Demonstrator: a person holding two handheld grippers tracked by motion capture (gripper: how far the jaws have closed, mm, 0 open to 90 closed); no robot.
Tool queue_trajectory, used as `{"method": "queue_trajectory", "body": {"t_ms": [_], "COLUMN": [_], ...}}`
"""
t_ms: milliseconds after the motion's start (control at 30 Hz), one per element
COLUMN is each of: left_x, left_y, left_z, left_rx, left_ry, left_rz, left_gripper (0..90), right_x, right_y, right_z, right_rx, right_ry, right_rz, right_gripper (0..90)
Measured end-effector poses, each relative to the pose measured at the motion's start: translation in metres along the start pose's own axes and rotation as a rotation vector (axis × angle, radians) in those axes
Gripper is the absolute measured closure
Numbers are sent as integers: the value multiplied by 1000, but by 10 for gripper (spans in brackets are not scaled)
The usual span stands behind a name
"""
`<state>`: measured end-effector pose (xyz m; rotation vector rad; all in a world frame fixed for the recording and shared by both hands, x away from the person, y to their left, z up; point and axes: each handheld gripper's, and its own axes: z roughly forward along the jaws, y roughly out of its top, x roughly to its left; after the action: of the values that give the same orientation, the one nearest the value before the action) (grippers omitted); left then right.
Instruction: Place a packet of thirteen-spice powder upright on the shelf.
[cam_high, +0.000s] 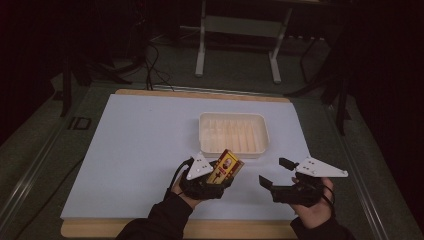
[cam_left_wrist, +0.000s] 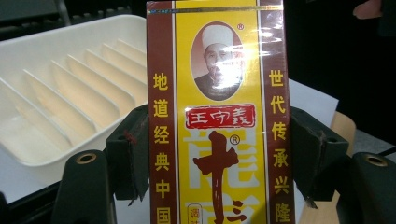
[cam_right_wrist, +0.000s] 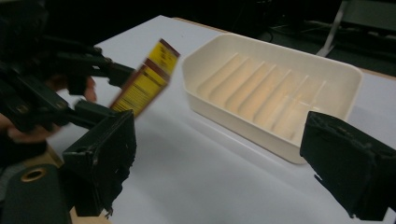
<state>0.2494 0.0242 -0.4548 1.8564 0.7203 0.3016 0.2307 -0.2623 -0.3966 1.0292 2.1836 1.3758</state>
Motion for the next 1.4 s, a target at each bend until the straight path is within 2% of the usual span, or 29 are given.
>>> {"method": "queue_trajectory", "body": {"t_ms": [100,233,300,333,367,433,500,567,667,733,833,900,967,1033,1233,1267,1333,1400], "left_x": [-2,-5,-5,-6,-7,-7,-8,-9,-9,-12,-15,-16,-15,-14,-13,-14,-13,-13], "left_y": [1,4,4,5,4,2,-1,-3,-5,-6,-8,-9,-11,-12,-14,-15,-15,-16], "left_z": [0,0,0,2,2,5,6,8,9,11,14,14,14,14,16,16,17,17], "left_rx": [-41,-101,-101,-126,-138,-142,-171,-198,-221,-234,-234,-239,-244,-256,-273,-277,-282,-289], "left_ry": [-24,-49,-49,-54,-46,-55,-83,-100,-123,-127,-110,-93,-72,-72,-46,-31,-34,-18], "left_rz": [4,9,9,14,17,24,21,27,8,33,49,57,53,46,62,71,67,78], "left_gripper": [325,324,324,325,324,325,324,324,324,324,324,324,323,323,322,322,321,321], "right_x": [5,14,16,20,22,24,26,28,31,34,36,37,37,36,36,37,39,40], "right_y": [5,12,14,17,18,21,22,23,23,22,22,22,22,21,22,22,22,23], "right_z": [1,3,3,3,4,7,10,14,21,25,30,33,35,38,44,45,47,48], "right_rx": [-19,-59,-65,-84,-88,-84,-84,-74,-65,-51,-41,-27,-12,3,5,3,1,-11], "right_ry": [27,59,60,73,70,84,78,82,93,94,83,56,50,56,69,75,57,52], "right_rz": [29,20,19,12,7,15,20,45,85,93,104,107,117,128,152,157,159,166], "right_gripper": [107,140,145,193,193,196,226,235,269,303,336,403,445,486,566,566,571,584]}}
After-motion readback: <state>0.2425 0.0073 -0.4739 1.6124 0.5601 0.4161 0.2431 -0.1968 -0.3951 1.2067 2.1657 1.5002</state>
